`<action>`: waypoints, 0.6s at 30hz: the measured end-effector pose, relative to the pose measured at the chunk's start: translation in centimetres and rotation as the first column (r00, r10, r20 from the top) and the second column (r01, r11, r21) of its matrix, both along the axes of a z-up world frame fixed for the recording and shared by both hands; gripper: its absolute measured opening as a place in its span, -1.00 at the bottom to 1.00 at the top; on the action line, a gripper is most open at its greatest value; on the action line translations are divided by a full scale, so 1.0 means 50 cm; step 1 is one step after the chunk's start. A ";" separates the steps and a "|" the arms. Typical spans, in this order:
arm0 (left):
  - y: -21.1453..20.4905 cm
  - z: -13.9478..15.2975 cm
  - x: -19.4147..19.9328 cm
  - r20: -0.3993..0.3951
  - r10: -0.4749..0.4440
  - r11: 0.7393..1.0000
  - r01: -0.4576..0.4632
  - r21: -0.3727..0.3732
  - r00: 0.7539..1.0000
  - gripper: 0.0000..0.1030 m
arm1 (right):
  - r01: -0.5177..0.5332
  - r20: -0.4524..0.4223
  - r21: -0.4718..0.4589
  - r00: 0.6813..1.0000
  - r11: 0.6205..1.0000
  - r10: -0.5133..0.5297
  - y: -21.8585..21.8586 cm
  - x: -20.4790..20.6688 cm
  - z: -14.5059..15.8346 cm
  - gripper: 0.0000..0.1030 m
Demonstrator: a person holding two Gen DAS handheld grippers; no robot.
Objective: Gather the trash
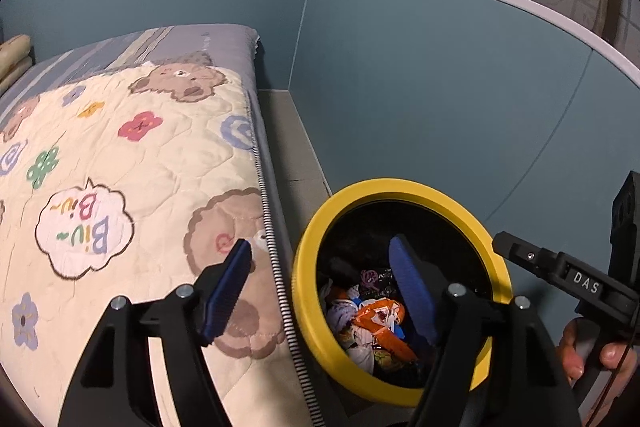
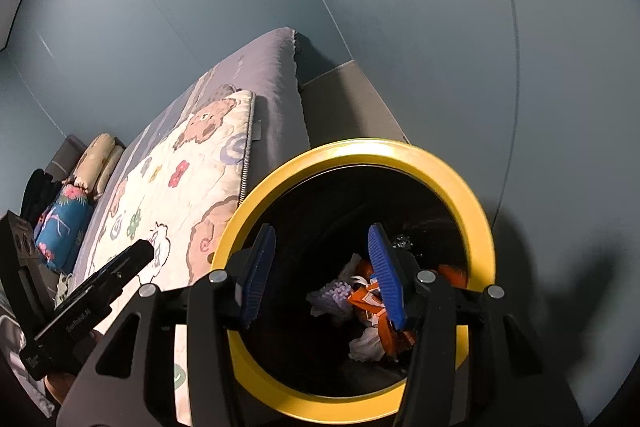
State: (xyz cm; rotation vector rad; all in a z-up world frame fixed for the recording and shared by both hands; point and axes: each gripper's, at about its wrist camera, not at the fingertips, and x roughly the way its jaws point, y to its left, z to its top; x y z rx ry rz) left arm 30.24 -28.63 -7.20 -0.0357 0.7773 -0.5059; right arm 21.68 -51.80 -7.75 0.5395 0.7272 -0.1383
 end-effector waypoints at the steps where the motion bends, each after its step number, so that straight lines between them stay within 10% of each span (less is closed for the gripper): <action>1: 0.008 0.000 -0.001 -0.003 0.008 1.000 -0.008 0.000 1.000 0.32 | -0.007 0.000 -0.004 1.000 1.000 0.007 0.006 0.001 0.002 -0.08; 18: 0.137 0.028 -0.031 -0.008 0.119 0.993 -0.119 -0.023 0.993 0.32 | -0.130 -0.008 -0.043 0.992 0.991 0.129 0.133 0.029 0.027 -0.08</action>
